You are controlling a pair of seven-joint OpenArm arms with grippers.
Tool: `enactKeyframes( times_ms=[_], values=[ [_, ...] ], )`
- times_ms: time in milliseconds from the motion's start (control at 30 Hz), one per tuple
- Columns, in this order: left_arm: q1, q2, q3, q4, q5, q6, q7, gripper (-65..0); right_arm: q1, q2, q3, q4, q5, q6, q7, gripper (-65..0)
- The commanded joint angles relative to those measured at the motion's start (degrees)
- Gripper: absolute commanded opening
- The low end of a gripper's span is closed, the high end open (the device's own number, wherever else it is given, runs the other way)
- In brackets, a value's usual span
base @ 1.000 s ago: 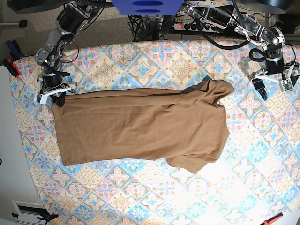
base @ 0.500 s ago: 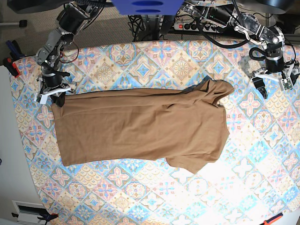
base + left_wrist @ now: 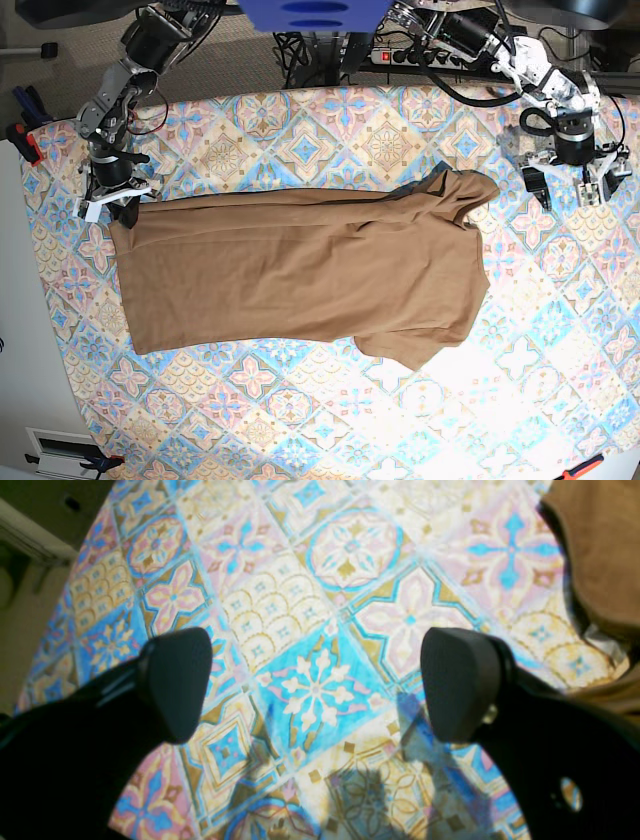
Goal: Layout the t-shirt on the table in an organized manner, then fold the t-shirt properly
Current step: 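Move the left gripper away from the shirt and hover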
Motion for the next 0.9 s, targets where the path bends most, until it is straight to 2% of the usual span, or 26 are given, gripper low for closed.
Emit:
enactKeyframes(
  times_ms=[0,267,533,767,800,867],
  values=[
    [-0.37,0.27,0.15,1.12,0.04,0.51,-1.40,0.0,-0.91,0.87,0.57,-0.24,-4.16,-3.70,-4.72,-65.0],
    [-0.28,0.27,0.23,0.94,2.15,0.51,-1.22,0.0,-1.00,0.87,0.57,-0.24,-4.16,-3.70,-4.72,-65.0],
    [0.87,0.27,4.98,0.76,10.24,0.51,-1.14,0.0,-1.00,0.87,0.57,0.11,-4.16,-3.70,-4.72,-65.0],
    [1.39,0.27,5.68,-2.31,10.59,0.51,-1.05,0.0,-2.76,0.70,0.57,0.20,-4.16,-3.70,-4.72,-65.0],
    [1.39,0.27,5.68,-2.84,10.59,0.51,-1.05,-7.3,-2.93,0.70,0.57,0.20,-4.16,-3.70,-4.72,-65.0],
    [1.31,0.27,5.68,-4.07,10.59,0.51,-1.05,-29.7,-2.93,0.70,0.57,0.20,-4.16,-3.70,-4.72,-65.0]
  ],
)
